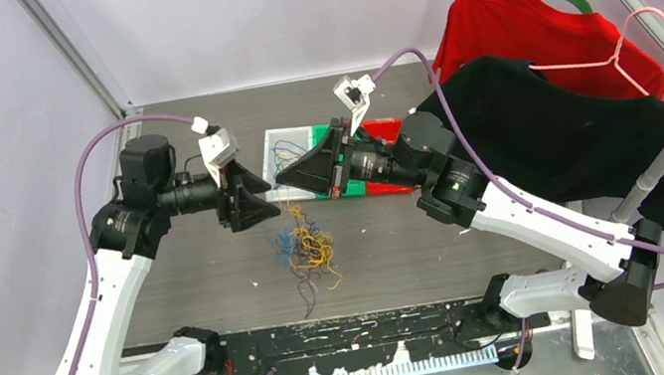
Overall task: Untangle the cables
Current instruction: Untie the cable.
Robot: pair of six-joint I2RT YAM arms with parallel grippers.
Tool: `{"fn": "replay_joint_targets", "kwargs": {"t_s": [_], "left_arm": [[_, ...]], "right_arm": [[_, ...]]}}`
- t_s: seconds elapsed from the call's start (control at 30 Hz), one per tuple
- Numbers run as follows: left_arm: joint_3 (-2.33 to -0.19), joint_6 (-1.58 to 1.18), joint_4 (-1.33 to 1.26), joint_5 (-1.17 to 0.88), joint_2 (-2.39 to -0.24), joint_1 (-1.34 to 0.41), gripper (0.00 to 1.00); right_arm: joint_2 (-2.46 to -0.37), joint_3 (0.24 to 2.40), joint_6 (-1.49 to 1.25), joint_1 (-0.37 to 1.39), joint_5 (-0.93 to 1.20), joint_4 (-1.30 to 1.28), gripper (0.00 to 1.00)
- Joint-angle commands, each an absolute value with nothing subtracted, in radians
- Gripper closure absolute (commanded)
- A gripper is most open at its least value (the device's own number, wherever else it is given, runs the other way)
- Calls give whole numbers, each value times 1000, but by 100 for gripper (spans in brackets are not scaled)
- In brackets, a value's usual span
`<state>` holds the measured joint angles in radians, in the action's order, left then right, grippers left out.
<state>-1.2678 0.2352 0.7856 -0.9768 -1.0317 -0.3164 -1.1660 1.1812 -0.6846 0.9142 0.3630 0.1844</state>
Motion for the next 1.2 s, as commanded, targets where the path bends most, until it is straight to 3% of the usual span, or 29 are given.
{"fn": "replay_joint_targets", "kwargs": {"t_s": [0.0, 0.2, 0.37, 0.63, 0.8, 1.03, 1.17], "left_arm": [[-1289, 101, 601, -978, -1006, -318, 44], [-1283, 31, 579, -998, -1026, -318, 46], [-1278, -44, 561, -1160, -1044, -319, 40], [-1282, 207, 783, -1292, -1030, -325, 42], [-1234, 180, 707, -1260, -1005, -384, 48], [-1180, 130, 623, -1176, -951, -470, 45], [-1111, -29, 454, -1104, -901, -475, 49]], "right_arm": [[-1165, 1211, -723, 909, 467, 280, 99], [-1189, 1190, -762, 907, 552, 318, 99], [-1203, 1179, -778, 907, 574, 339, 99], [-1208, 1181, -777, 902, 578, 338, 99], [-1230, 1194, -782, 900, 578, 338, 99], [-1245, 1197, -767, 900, 526, 318, 99], [-1258, 1195, -760, 900, 507, 321, 99]]}}
